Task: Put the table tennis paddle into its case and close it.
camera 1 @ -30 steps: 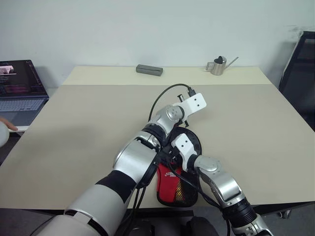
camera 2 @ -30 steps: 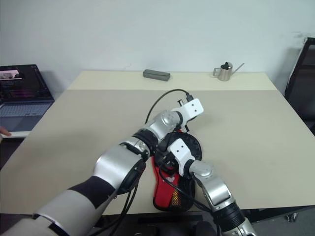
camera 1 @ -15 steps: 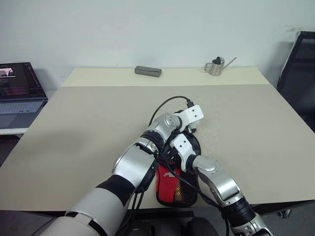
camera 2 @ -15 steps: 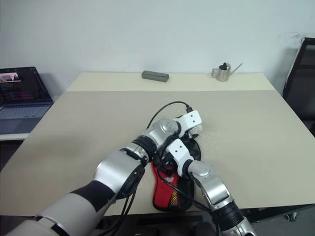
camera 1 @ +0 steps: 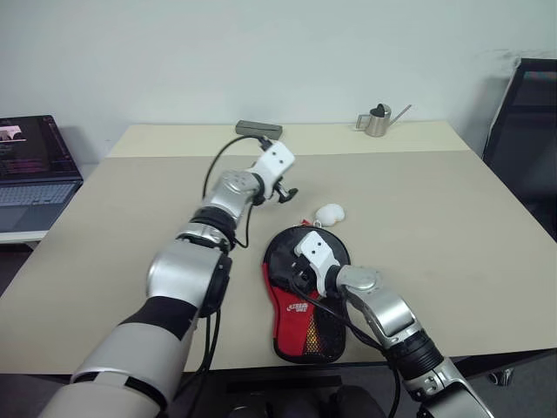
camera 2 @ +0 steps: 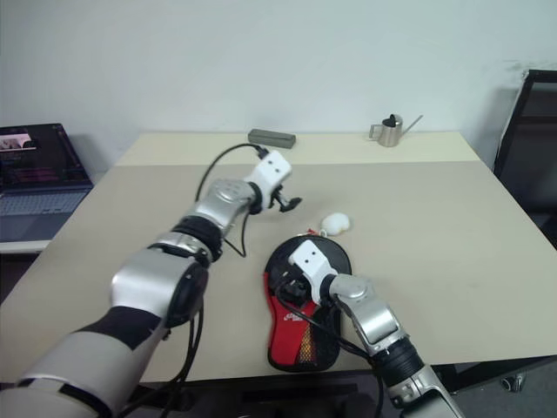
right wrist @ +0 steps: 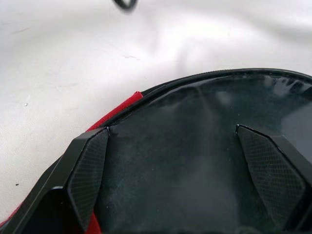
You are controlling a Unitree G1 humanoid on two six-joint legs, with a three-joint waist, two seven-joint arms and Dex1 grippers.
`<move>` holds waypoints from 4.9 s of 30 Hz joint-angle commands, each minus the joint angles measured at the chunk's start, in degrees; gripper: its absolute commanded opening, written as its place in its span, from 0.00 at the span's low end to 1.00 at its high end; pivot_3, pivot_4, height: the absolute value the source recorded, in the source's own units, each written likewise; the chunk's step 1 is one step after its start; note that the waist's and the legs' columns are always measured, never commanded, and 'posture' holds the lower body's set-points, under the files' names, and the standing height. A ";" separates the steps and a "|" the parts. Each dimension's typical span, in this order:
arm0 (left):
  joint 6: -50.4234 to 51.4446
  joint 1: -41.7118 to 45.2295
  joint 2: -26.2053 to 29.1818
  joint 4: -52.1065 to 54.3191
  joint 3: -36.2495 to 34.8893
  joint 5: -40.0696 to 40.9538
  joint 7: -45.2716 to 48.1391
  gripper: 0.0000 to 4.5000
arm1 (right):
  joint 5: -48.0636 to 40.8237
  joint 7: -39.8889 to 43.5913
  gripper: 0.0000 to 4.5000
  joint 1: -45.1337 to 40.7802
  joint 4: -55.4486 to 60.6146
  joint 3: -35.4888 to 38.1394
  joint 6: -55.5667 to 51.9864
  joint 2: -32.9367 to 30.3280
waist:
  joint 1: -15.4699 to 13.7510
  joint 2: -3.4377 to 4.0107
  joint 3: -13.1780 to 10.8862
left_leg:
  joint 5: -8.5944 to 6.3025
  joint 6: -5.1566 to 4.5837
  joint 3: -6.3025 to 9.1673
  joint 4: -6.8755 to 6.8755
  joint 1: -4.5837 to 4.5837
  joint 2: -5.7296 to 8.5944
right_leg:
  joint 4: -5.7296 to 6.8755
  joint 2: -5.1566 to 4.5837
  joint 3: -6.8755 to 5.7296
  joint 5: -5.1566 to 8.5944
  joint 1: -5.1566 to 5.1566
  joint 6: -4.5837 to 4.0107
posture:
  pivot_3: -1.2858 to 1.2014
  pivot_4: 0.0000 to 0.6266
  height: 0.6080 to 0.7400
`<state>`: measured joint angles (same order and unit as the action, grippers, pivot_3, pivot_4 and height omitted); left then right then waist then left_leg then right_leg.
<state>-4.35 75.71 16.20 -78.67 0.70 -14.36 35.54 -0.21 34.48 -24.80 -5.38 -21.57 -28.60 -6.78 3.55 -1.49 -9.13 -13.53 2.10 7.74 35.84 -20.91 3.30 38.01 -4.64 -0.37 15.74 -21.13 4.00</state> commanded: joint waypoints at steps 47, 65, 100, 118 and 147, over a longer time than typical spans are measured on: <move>32.43 -47.97 15.95 85.41 12.99 34.20 33.51 0.99 | -37.74 16.20 1.00 4.54 33.15 34.35 -28.80 -37.21 | -2.06 0.26 -1.08 | -0.26 -0.21 -0.02 0.15 -1.76 0.01 | -0.47 -0.33 0.01 -0.04 -1.14 -0.53 | 0.52 0.24 1.00; 15.45 -48.12 4.50 70.06 24.76 20.36 28.43 0.99 | -39.26 11.13 1.00 5.28 33.77 30.47 -26.68 -34.92 | -2.32 0.32 -1.05 | -0.24 -0.20 0.04 0.26 -1.79 0.10 | -0.47 -0.39 -0.07 -0.05 -1.06 -0.53 | 0.52 0.24 1.00; 22.37 -50.26 6.84 67.00 23.16 22.83 31.04 0.99 | -12.55 1.73 1.00 -35.71 -42.12 16.81 -1.80 -10.29 | -0.81 0.55 -0.88 | -0.23 -0.19 -0.04 0.20 -0.85 0.09 | -0.03 -0.25 0.27 -0.01 -0.64 -0.62 | 0.52 0.24 1.00; 22.79 -51.02 6.88 67.93 23.68 22.79 30.70 1.00 | -3.37 4.42 0.56 -37.05 -51.07 15.75 8.46 -8.12 | -0.42 0.72 -0.78 | -0.23 -0.19 -0.06 0.20 -0.81 0.09 | 0.02 -0.23 0.38 -0.02 -0.67 -0.62 | 0.52 0.24 1.00; 22.46 -52.20 7.63 64.20 24.73 22.32 32.69 1.00 | -0.22 16.11 0.14 -18.19 -15.11 13.92 -2.89 -25.81 | -0.81 1.08 -0.44 | -0.24 -0.20 -0.11 0.16 -0.80 0.11 | -0.05 -0.23 0.42 0.00 -0.62 -0.59 | 0.52 0.24 1.00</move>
<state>15.78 26.71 22.28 -9.01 22.16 10.74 67.07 0.60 48.63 -44.44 -27.33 -8.23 -28.44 -29.76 2.74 -0.40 -9.58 -13.77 1.89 7.65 36.01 -21.73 3.40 37.95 -4.88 0.03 15.74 -21.75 3.42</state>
